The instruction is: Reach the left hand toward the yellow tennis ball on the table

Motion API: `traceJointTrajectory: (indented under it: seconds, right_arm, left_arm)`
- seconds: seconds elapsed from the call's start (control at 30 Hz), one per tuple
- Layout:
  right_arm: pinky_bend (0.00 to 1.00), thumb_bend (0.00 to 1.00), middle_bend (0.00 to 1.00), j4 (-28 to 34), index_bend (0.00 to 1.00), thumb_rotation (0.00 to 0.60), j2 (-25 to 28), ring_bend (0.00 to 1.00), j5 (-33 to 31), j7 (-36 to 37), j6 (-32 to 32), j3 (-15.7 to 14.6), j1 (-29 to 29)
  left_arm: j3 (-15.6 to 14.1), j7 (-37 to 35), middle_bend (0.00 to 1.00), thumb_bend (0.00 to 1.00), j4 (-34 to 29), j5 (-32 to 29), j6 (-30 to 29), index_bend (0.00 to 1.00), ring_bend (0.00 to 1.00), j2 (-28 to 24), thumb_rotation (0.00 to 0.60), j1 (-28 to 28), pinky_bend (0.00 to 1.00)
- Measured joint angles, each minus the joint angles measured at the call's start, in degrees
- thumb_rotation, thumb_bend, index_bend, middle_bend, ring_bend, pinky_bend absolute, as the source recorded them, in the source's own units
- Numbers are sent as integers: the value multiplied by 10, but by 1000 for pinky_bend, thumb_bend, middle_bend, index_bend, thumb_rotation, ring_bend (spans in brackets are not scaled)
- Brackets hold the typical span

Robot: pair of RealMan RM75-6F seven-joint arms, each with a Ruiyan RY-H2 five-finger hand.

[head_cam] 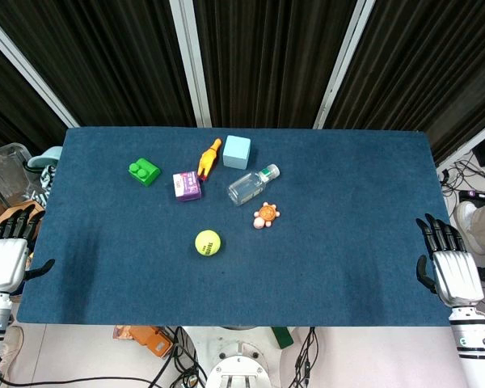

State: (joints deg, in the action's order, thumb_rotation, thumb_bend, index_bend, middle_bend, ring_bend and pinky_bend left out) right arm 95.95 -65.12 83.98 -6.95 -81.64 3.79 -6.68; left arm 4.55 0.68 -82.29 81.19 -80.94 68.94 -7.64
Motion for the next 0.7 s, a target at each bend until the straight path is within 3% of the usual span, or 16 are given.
traceJointTrajectory:
  seconds: [0.5,0.7]
  right_arm:
    - [124,850,57,2,0,600,-1,114,0,1,4,0,-2]
    - [124,850,57,4,0,600,0,114,-1,6,8,0,-4]
  left_arm:
    - [-7,0,0,149,-16,7,-1,92,0,-5,600,1,127]
    - [-25,-22,0,150,-48,50,7,92,0,-7,600,-6,127]
